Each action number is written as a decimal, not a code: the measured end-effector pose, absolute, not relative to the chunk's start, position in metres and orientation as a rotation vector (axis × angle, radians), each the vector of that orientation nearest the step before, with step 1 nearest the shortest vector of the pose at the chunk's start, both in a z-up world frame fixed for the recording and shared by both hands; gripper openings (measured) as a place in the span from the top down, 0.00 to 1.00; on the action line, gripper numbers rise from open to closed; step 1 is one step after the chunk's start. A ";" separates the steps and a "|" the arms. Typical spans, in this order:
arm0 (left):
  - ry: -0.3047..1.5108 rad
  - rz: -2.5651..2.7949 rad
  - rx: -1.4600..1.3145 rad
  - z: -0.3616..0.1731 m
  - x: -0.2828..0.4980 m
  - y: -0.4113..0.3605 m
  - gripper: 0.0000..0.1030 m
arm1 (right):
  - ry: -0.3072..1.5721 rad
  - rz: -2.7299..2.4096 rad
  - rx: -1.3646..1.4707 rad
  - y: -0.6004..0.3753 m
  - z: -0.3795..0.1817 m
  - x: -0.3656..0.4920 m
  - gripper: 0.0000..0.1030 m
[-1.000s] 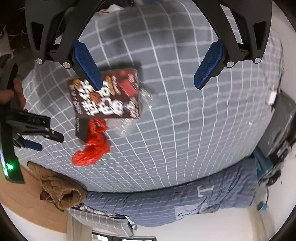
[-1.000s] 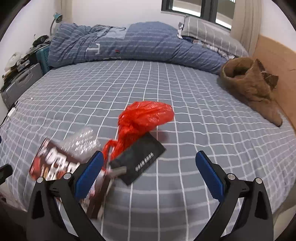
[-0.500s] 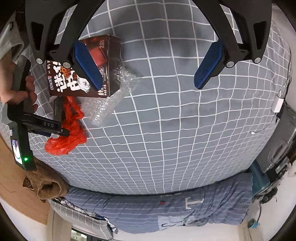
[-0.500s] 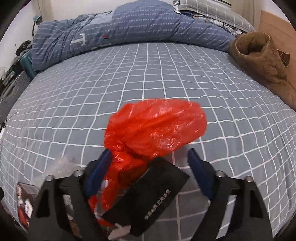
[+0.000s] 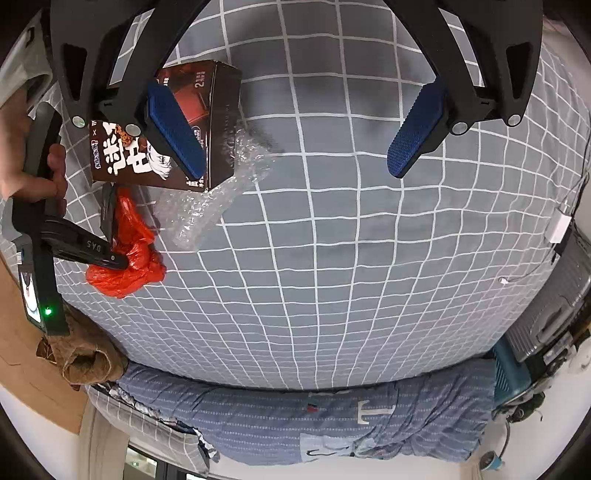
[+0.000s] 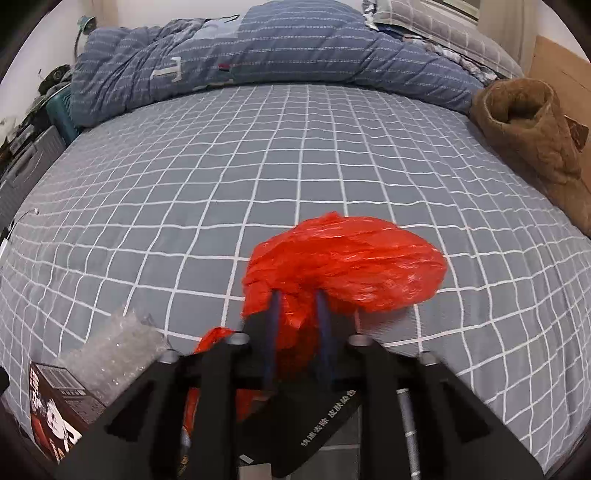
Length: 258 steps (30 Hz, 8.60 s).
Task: Collect trash
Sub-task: 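Grasp the red plastic bag and black card with the right tool, then grasp the brown snack box with the left tool while the right tool lifts the red bag, then carry the snack box and red bag with both tools over the black bin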
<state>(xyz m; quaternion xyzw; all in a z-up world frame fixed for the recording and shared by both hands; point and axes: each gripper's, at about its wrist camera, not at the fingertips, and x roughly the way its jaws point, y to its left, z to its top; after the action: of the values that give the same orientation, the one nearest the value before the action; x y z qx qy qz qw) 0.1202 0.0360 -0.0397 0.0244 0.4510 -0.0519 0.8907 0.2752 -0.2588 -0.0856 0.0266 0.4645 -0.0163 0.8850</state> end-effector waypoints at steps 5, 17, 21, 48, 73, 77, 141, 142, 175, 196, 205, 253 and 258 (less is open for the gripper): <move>0.936 -0.090 0.044 -0.043 0.123 0.033 0.06 | 0.973 -0.046 0.075 -0.259 -0.089 0.278 0.42; 0.938 -0.083 0.017 -0.050 0.130 0.034 0.06 | 1.010 0.007 0.035 -0.241 -0.105 0.291 0.69; 0.933 -0.106 0.020 -0.049 0.130 0.035 0.06 | 0.992 0.027 0.024 -0.238 -0.100 0.289 0.75; 0.888 -0.962 0.879 -0.019 0.101 -0.079 0.06 | 0.813 -0.059 0.131 -0.355 0.026 0.114 0.75; 1.042 -1.187 1.357 -0.096 0.056 -0.121 0.05 | 0.916 -0.041 0.183 -0.373 -0.030 0.144 0.75; 1.022 -1.168 1.362 -0.092 0.049 -0.123 0.06 | 0.916 -0.041 0.184 -0.373 -0.030 0.144 0.75; 0.987 -0.303 0.238 -0.037 -0.008 -0.064 0.12 | 0.876 0.055 0.042 -0.289 -0.009 0.109 0.74; 0.983 -0.288 0.212 -0.037 -0.004 -0.061 0.12 | 0.873 0.055 0.040 -0.287 -0.007 0.106 0.74; 0.986 -0.095 0.010 -0.037 -0.016 -0.064 0.12 | 0.891 0.094 0.026 -0.233 0.019 -0.048 0.74; 1.049 -0.091 -0.007 -0.029 -0.037 -0.064 0.12 | 0.985 0.134 -0.006 -0.200 -0.020 -0.128 0.74; 1.094 -0.097 0.001 -0.057 -0.031 -0.068 0.12 | 1.047 0.133 0.004 -0.195 -0.061 -0.134 0.74; 1.363 -0.101 0.053 -0.208 0.001 -0.082 0.06 | 1.338 0.090 0.032 -0.202 -0.203 -0.090 0.74; 1.331 -0.061 0.049 -0.200 -0.007 -0.055 0.06 | 1.338 0.117 0.017 -0.180 -0.203 -0.085 0.74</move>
<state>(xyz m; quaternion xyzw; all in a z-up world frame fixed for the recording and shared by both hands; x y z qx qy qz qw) -0.0072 -0.0547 -0.2001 0.0227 0.6173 -0.0283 0.7859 -0.0851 -0.1804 -0.2034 0.0076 0.6197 0.0542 0.7829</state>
